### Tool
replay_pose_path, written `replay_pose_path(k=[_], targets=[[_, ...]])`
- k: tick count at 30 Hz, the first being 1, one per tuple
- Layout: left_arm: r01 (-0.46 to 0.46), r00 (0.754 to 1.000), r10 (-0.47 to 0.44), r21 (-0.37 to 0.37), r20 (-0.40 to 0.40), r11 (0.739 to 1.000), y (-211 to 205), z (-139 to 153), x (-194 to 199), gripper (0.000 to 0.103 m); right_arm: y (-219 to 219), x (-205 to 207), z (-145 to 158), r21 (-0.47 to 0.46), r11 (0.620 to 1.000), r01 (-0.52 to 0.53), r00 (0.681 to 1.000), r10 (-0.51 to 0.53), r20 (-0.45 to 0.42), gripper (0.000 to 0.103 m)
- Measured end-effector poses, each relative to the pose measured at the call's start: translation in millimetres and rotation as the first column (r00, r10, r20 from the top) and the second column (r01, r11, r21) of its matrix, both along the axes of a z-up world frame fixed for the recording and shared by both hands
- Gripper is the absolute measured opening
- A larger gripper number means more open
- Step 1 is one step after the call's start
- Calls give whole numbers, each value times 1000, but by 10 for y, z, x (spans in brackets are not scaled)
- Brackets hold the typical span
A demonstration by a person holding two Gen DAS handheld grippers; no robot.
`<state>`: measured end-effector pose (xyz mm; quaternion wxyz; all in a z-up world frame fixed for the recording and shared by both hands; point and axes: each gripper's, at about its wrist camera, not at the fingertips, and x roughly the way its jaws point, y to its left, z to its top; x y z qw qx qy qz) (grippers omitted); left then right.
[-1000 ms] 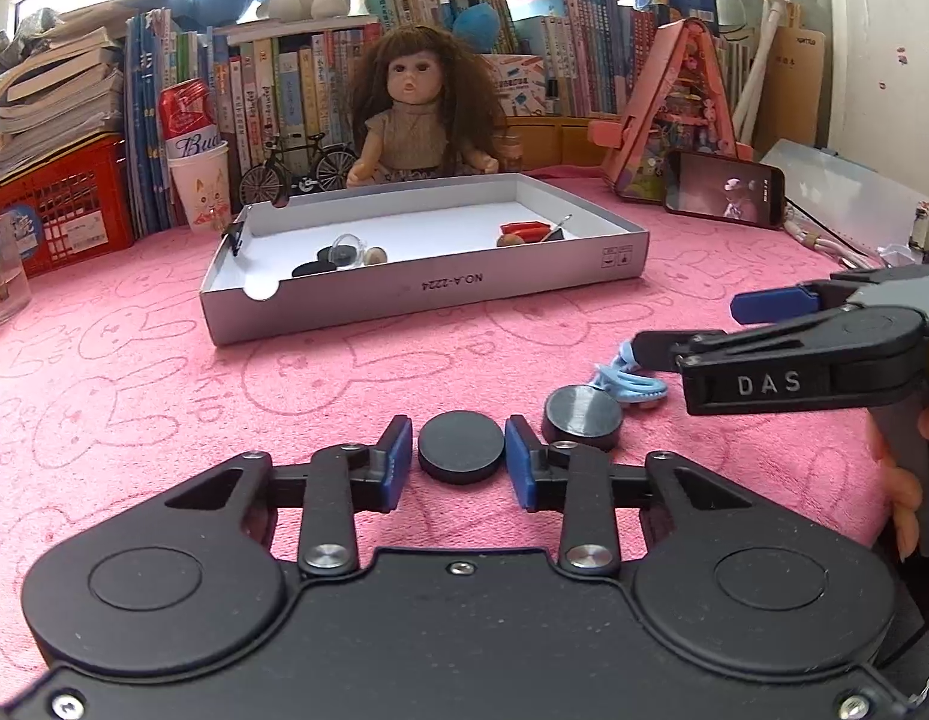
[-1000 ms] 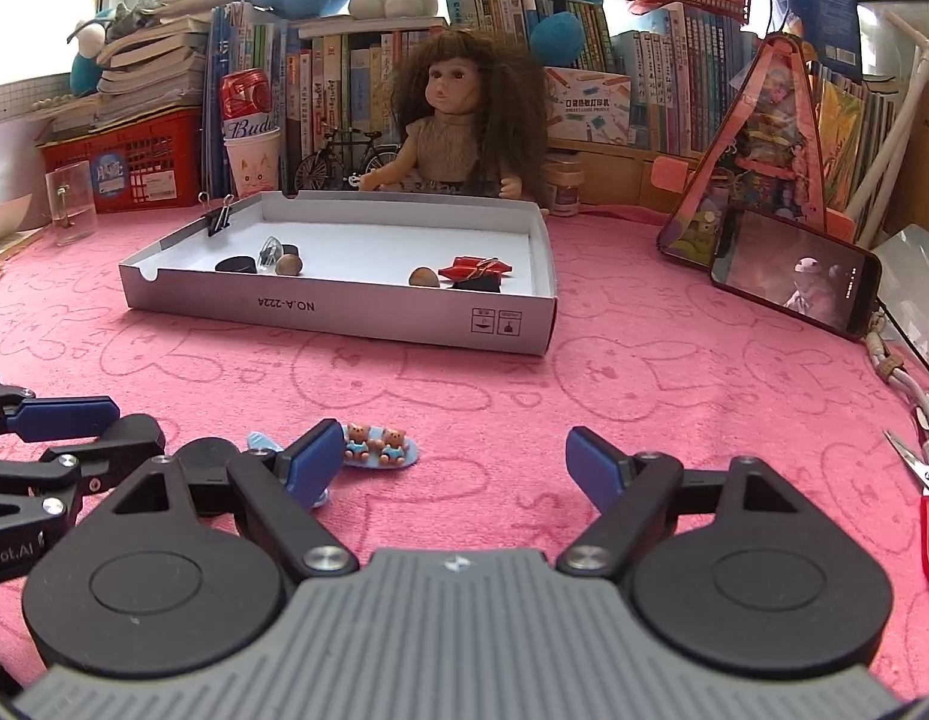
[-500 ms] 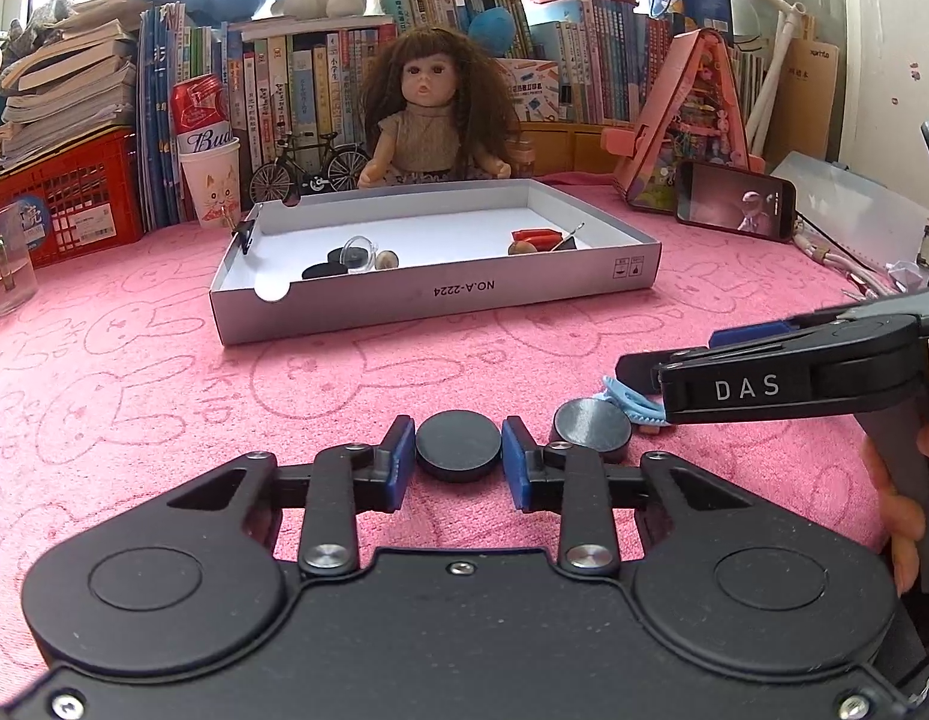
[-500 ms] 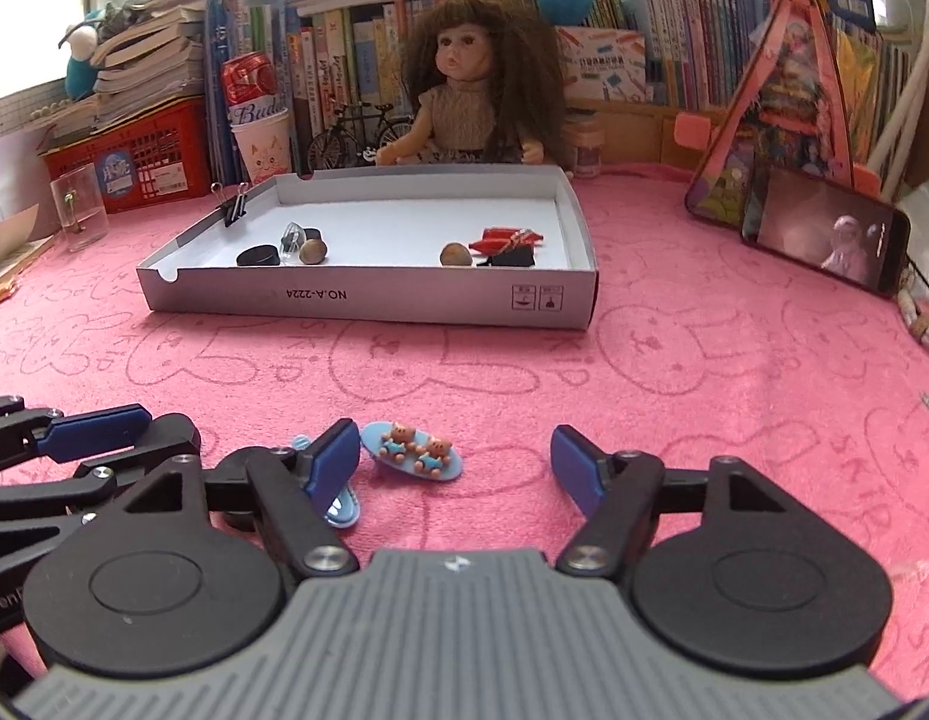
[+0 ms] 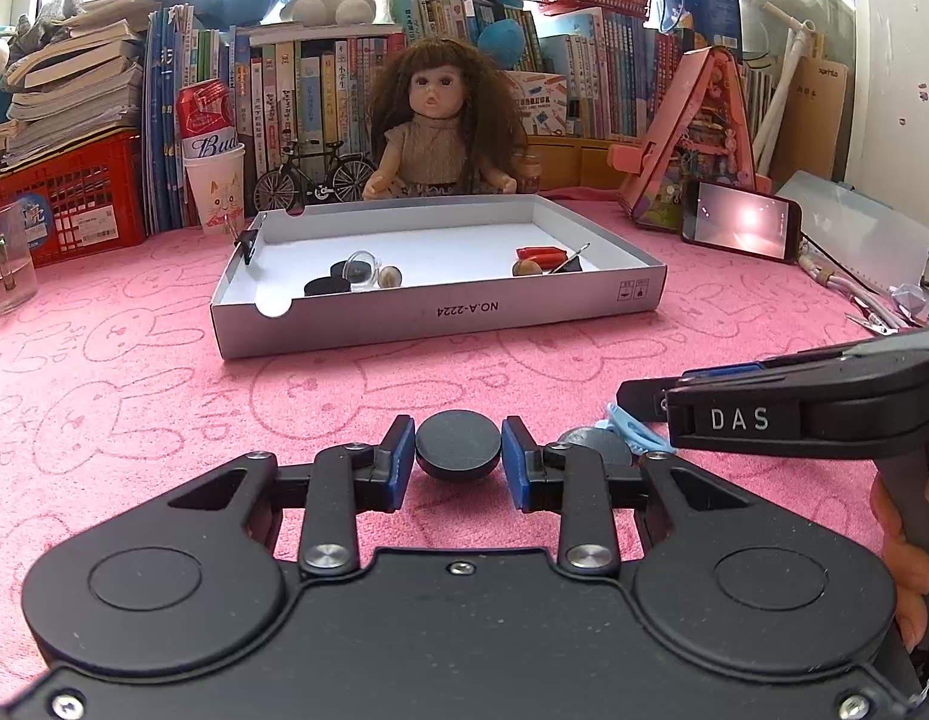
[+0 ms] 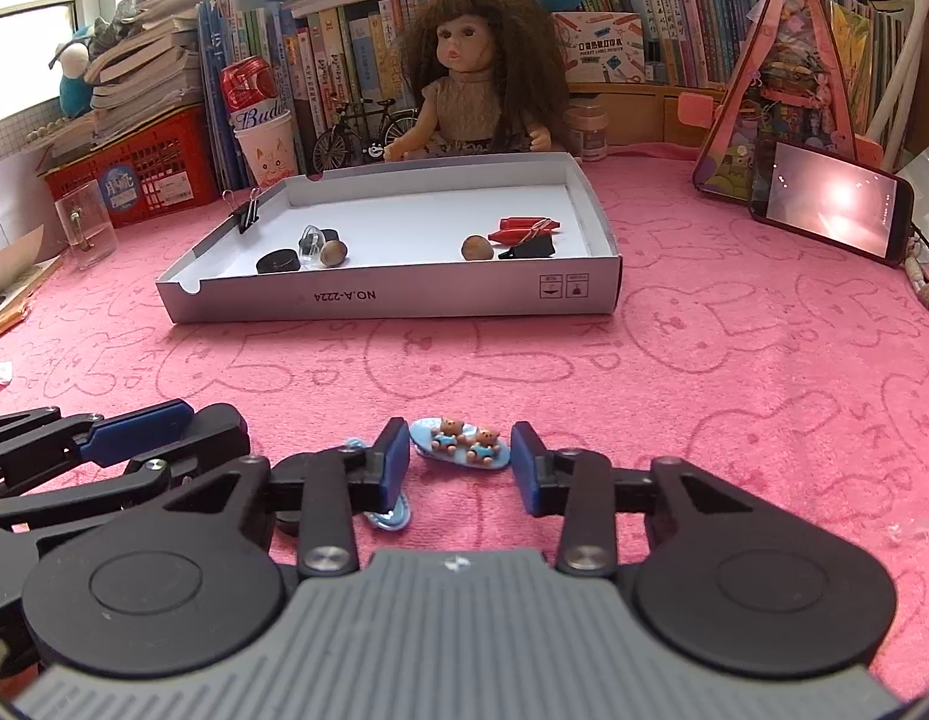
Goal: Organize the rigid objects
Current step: 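Carry the disc in the left tool into the tray while the right tool carries the hair clip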
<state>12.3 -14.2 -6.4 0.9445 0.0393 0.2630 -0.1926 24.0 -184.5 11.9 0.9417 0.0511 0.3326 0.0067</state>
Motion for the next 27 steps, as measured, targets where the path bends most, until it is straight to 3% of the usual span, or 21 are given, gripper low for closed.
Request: replay_pose_path(k=[17, 27], targets=[[-75, 997, 75, -35, -1, 997, 40, 149, 332, 29, -21, 146, 69, -22, 1000, 0, 999, 1, 47, 42], [-115, 992, 118, -55, 45, 992, 95, 329, 620, 29, -154, 349, 216, -17, 1000, 19, 993, -17, 112, 42]])
